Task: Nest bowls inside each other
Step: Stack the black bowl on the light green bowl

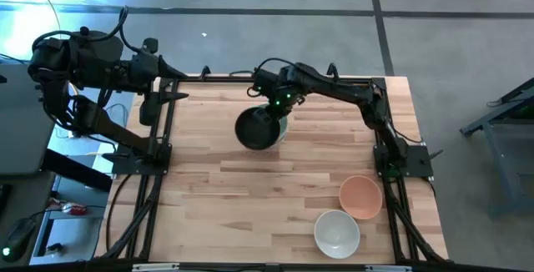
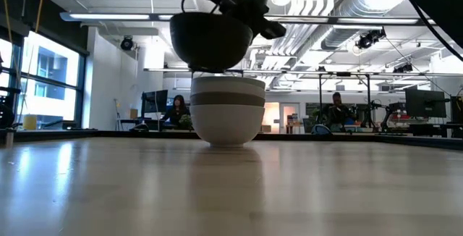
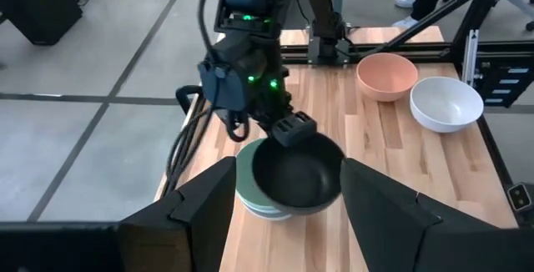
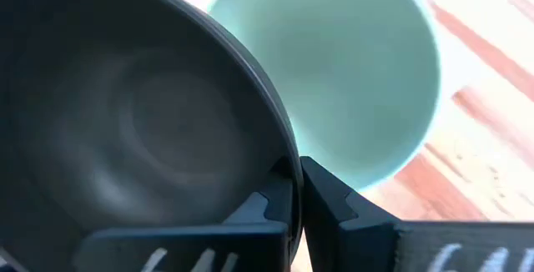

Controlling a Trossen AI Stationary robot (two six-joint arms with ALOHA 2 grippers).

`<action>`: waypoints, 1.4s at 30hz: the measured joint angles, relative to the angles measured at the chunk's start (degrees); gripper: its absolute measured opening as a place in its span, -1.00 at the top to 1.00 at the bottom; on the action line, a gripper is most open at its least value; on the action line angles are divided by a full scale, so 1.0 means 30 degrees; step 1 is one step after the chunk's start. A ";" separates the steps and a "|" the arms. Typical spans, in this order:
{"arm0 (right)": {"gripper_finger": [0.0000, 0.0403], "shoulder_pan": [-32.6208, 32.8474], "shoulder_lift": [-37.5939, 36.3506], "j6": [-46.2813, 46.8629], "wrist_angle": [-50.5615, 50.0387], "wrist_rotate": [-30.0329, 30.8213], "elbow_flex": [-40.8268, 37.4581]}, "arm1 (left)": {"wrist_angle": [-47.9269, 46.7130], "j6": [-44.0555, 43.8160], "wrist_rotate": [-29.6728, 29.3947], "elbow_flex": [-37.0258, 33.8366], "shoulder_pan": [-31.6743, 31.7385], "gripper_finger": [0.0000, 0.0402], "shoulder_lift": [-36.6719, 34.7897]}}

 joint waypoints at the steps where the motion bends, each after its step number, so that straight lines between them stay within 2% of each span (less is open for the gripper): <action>1: 1.00 -0.0120 -0.0021 0.0045 -0.0006 0.0000 0.0000 | 0.0000 0.0034 0.0000 0.0000 0.0000 -0.03 0.0000; 14: 1.00 -0.1450 -0.0729 0.1163 -0.1600 0.1792 0.0000 | 0.0000 0.0356 0.0011 -0.0001 -0.0007 -0.03 0.0007; 26: 1.00 -0.2093 -0.0698 0.1446 -0.2044 0.1735 0.0000 | 0.0000 0.0491 0.0033 -0.0001 -0.0007 -0.03 0.0007; 42: 1.00 -0.2050 0.0554 0.0927 -0.2230 0.1829 -0.0015 | 0.0000 0.0284 0.0117 -0.0001 -0.0002 -0.03 0.0007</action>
